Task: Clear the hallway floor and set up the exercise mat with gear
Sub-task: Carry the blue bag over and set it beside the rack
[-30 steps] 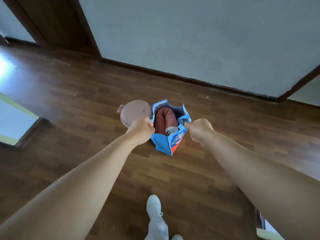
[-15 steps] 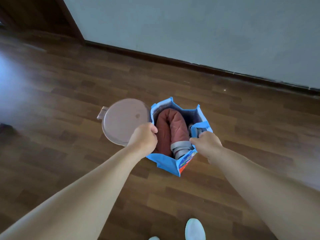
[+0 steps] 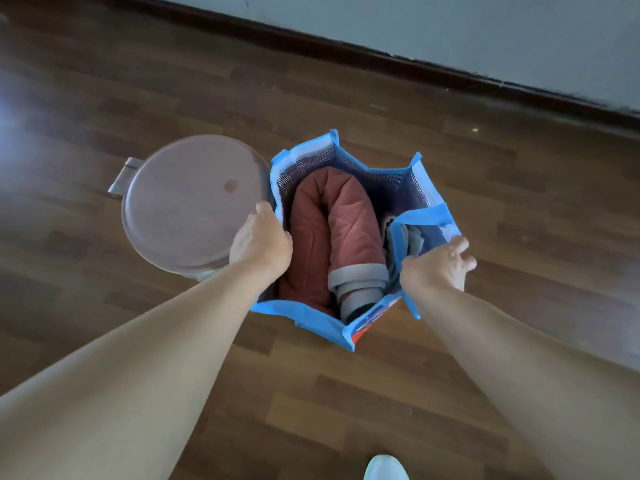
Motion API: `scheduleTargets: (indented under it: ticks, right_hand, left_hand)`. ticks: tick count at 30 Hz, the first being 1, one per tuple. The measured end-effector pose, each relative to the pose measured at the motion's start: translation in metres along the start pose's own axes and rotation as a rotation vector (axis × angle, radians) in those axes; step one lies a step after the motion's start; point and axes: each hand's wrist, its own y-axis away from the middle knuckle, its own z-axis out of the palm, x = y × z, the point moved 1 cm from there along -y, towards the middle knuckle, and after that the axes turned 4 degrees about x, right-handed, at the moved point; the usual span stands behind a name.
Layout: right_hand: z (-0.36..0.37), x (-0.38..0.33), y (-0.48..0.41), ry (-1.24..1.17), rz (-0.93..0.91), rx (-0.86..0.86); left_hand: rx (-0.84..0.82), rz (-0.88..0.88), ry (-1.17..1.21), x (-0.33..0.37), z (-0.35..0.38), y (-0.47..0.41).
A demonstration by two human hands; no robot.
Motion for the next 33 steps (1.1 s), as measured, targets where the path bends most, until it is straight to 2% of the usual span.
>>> scheduleTargets:
  ticks: [6,10,13,16,20,25,29,33]
  right_hand:
    - [0.010,-0.004,-0.013,0.092,-0.067,-0.085]
    - [0.007,-0.007,-0.015,0.132,-0.097,-0.108]
    - [0.007,-0.006,-0.017,0.173,-0.133,-0.114]
    - [0.007,-0.007,-0.013,0.212,-0.182,-0.102]
    - [-0.004,-0.010,-0.004,0.246,-0.219,-0.085]
    - [-0.044,-0.017,0.015,0.302,-0.258,-0.084]
    - [-0.082,-0.027,0.042,0.384,-0.299,-0.101]
    - [-0.133,-0.043,0.089,0.481,-0.385,-0.103]
  left_hand:
    - [0.012,-0.014,-0.198,0.009,0.011,-0.025]
    - [0.124,-0.008,-0.116,0.009,0.013,-0.030]
    - [0.044,-0.086,-0.050,0.007,0.018,-0.032]
    - [-0.039,-0.039,-0.090,0.012,0.020,-0.027]
    - [-0.045,0.025,-0.081,0.022,0.012,-0.014]
    - [-0.040,0.065,-0.132,0.029,-0.020,0.013]
    - [-0.098,0.147,-0.205,0.039,-0.058,0.044]
    - [-0.134,0.201,-0.226,0.053,-0.118,0.085]
